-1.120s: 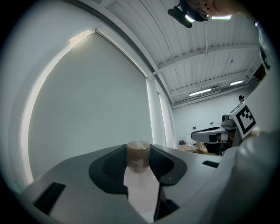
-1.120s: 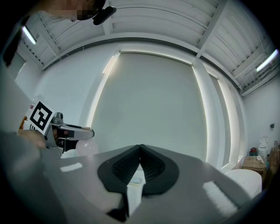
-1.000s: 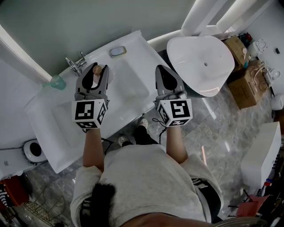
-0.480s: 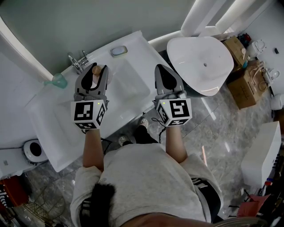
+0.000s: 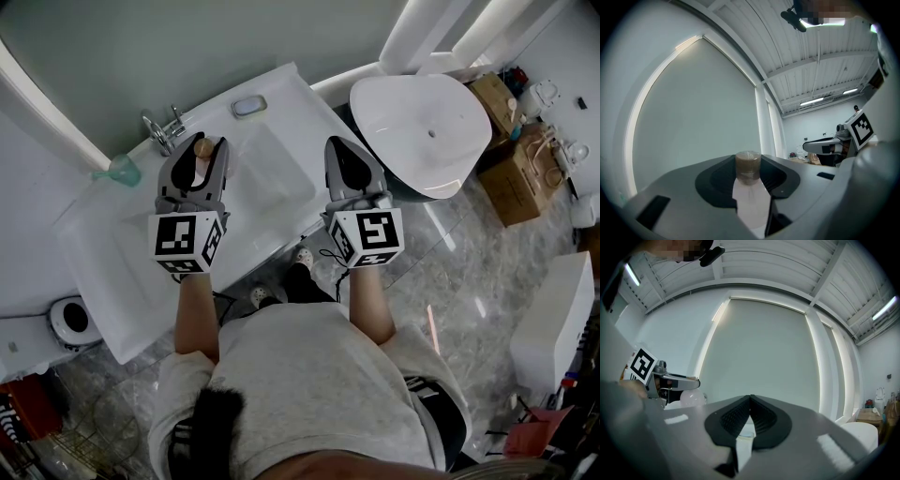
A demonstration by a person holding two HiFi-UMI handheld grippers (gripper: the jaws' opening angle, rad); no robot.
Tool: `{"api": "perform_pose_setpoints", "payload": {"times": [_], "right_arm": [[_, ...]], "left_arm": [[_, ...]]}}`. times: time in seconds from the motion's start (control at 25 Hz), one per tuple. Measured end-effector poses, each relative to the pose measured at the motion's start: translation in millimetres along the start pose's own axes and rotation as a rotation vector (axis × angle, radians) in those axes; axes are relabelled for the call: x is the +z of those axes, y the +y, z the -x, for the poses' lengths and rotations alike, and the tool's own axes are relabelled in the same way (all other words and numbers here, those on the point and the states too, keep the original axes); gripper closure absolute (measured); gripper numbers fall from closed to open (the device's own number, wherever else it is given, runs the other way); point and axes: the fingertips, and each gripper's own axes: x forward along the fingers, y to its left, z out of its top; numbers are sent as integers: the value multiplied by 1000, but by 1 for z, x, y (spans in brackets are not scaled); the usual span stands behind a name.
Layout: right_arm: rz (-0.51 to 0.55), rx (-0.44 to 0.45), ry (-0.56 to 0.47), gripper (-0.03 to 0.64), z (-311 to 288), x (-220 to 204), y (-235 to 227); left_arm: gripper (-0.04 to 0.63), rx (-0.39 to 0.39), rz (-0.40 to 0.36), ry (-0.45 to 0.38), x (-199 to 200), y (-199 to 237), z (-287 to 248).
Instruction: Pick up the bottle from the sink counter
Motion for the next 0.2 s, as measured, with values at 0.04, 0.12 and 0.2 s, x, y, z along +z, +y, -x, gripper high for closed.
{"api": "perform_pose_setpoints", "payload": {"times": [0.04,0.12,0.2], "right_arm": [[0,-1,1,606,1,0,0],[1,-4,2,606,2,0,-1],[0,-6,4,606,2,-1,-2]], "left_arm": [[453,0,1,1,0,-1,0],[453,-2,3,3,-1,-2,-1],[453,-3,8,5,-4,-3,-2]]}}
